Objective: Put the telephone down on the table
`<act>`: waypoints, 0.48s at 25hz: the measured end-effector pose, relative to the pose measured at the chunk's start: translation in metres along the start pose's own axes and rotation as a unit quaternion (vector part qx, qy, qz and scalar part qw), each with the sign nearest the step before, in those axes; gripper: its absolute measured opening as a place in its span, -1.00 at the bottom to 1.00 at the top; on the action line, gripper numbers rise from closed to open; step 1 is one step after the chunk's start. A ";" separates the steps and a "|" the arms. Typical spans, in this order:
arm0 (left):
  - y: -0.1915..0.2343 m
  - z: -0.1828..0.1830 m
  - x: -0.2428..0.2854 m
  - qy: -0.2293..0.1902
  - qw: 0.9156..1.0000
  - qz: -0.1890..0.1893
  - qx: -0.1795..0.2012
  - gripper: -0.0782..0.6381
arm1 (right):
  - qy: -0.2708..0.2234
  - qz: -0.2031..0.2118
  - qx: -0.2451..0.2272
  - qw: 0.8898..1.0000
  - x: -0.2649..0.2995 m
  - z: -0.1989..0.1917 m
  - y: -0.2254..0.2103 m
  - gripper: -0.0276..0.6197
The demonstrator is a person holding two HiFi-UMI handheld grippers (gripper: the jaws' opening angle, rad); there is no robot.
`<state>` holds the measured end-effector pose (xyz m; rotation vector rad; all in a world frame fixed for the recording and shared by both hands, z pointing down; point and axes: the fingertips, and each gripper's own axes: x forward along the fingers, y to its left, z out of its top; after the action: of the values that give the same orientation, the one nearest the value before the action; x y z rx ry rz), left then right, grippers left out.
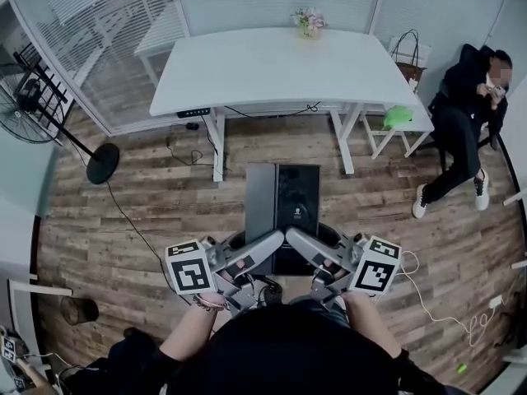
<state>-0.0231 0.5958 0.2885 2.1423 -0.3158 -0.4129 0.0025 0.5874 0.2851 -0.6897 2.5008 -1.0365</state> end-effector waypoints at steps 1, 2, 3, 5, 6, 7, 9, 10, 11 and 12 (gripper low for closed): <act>0.001 0.001 0.000 -0.002 1.000 0.000 0.000 -0.25 | 0.001 0.001 -0.001 1.000 0.001 0.001 -0.001 -0.28; 0.002 0.003 0.001 -0.005 1.000 -0.001 0.001 -0.25 | 0.002 0.002 -0.002 1.000 0.003 0.002 -0.002 -0.28; 0.003 0.006 0.002 -0.007 1.000 -0.001 0.002 -0.25 | 0.003 0.004 -0.004 1.000 0.005 0.004 -0.003 -0.28; 0.008 0.011 0.005 -0.010 1.000 -0.001 0.006 -0.25 | 0.004 0.007 -0.007 1.000 0.009 0.009 -0.008 -0.28; 0.010 0.015 0.007 -0.012 1.000 -0.001 0.008 -0.25 | 0.005 0.009 -0.009 1.000 0.012 0.012 -0.011 -0.28; 0.013 0.019 0.010 -0.013 1.000 -0.001 0.011 -0.25 | 0.006 0.012 -0.011 1.000 0.015 0.016 -0.014 -0.28; 0.019 0.030 0.017 -0.016 1.000 0.000 0.017 -0.25 | 0.007 0.016 -0.013 1.000 0.021 0.026 -0.022 -0.28; 0.023 0.036 0.021 -0.018 1.000 0.000 0.018 -0.25 | 0.008 0.018 -0.014 1.000 0.025 0.031 -0.027 -0.28; 0.027 0.041 0.024 -0.020 1.000 0.001 0.018 -0.25 | 0.009 0.020 -0.015 1.000 0.029 0.036 -0.031 -0.28; 0.031 0.047 0.028 -0.022 1.000 0.002 0.018 -0.25 | 0.010 0.021 -0.015 1.000 0.032 0.041 -0.036 -0.28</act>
<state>-0.0184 0.5334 0.2842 2.1702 -0.3539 -0.4557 0.0067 0.5240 0.2797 -0.6352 2.5425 -0.9982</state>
